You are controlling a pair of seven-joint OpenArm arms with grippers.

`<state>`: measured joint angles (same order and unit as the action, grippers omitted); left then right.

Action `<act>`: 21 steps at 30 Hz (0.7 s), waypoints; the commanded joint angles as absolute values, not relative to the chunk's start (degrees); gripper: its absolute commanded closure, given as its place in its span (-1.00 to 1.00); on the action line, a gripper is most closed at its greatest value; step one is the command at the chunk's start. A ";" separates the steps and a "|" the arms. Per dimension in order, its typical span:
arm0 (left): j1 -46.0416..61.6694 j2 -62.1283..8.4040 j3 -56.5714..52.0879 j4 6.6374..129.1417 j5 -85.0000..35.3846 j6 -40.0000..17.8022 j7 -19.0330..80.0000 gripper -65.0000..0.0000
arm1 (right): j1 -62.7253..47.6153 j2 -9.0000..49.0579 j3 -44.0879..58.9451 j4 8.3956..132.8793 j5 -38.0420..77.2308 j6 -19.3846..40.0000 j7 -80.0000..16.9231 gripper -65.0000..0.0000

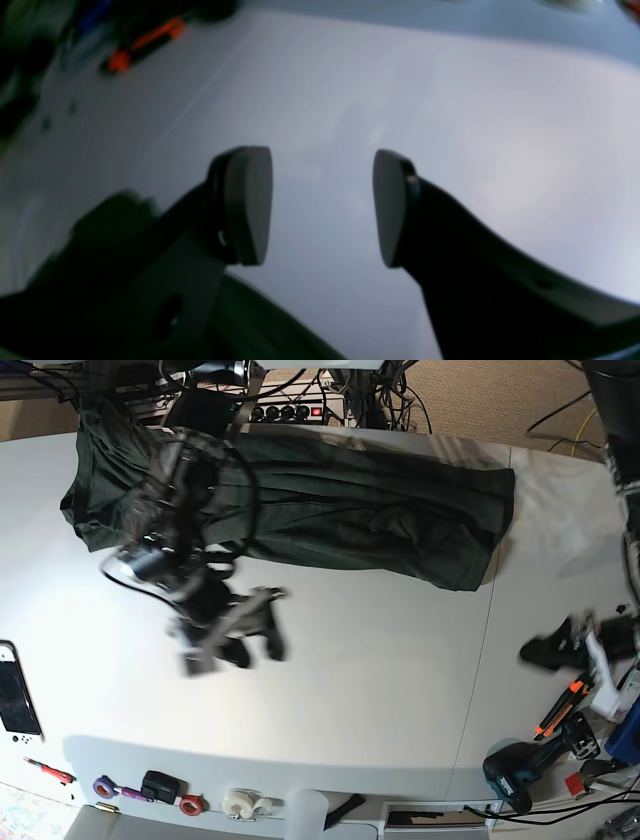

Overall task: Layout the t-shirt on the table in an organized manner, then fold the t-shirt properly
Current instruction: 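Grasp the shirt hem end with the left gripper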

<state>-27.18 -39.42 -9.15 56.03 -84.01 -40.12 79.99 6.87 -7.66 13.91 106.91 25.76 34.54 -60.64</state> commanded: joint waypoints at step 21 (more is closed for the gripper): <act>1.96 -42.35 -9.50 67.68 -85.00 -36.10 75.46 -0.12 | -4.84 5.89 62.83 107.92 50.17 35.42 -67.96 0.02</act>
<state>2.35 -41.43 -9.23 67.07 -85.19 -36.18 75.35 -5.37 4.91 62.89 106.89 48.53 35.18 -69.23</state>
